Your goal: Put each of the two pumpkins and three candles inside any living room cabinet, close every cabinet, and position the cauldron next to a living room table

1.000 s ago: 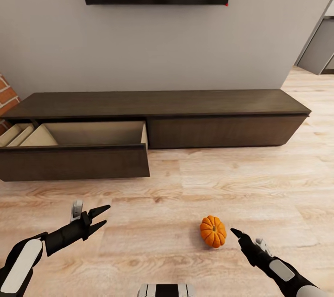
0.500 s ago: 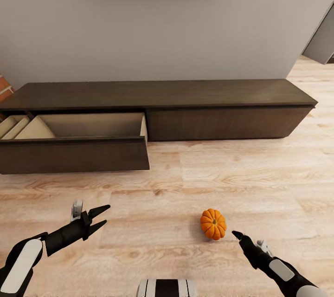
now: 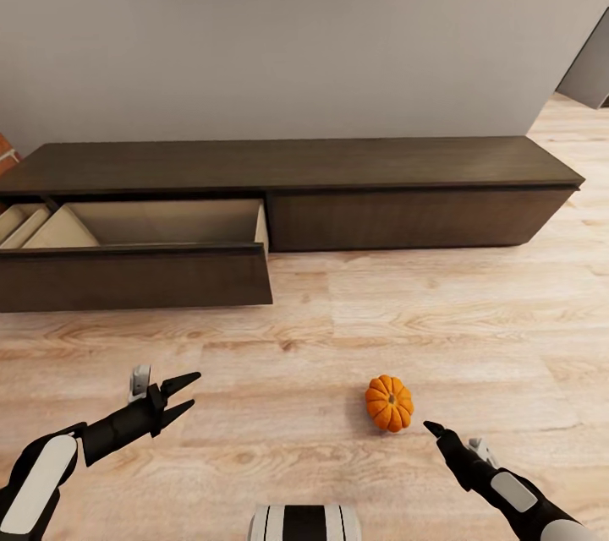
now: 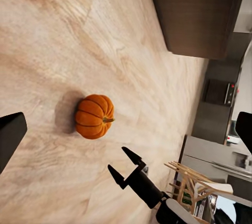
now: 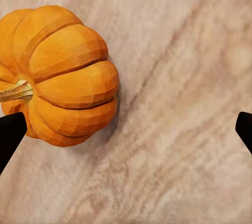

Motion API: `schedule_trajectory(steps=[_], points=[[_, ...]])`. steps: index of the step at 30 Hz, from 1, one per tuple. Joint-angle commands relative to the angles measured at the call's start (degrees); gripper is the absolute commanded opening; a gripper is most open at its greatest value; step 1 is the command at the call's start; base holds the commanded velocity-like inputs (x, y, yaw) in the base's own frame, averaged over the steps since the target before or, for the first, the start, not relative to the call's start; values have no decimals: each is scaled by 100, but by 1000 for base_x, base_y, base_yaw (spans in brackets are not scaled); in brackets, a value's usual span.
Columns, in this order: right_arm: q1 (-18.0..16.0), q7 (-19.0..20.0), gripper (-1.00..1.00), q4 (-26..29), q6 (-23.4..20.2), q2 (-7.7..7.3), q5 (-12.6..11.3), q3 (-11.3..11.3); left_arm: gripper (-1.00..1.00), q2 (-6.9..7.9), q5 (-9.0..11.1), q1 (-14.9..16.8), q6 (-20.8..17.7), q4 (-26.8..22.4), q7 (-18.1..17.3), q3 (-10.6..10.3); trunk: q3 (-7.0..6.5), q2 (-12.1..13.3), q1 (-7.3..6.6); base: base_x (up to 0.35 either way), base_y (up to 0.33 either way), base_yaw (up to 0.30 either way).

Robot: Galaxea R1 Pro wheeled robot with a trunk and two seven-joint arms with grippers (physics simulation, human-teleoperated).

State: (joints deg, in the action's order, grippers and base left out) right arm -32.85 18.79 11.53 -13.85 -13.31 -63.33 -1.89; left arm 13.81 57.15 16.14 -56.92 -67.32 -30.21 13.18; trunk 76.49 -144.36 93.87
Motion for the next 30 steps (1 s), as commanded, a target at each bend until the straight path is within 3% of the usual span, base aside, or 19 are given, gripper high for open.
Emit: schedule_trajectory(steps=[1,8,30], points=[[-2,11,100,-1,-22,-4,-35,-20,100,-1,-17,3,-30,1,-29,9,4,-1,-1,66,48,0],[-2,3,100,-1,-22,4,133,-13,100,-1,-11,3,-30,-1,-29,9,4,-1,-1,100,71,0],[-2,2,100,-1,-22,4,146,-13,100,-7,-12,3,-30,-1,-25,1,4,-1,-1,92,33,0]])
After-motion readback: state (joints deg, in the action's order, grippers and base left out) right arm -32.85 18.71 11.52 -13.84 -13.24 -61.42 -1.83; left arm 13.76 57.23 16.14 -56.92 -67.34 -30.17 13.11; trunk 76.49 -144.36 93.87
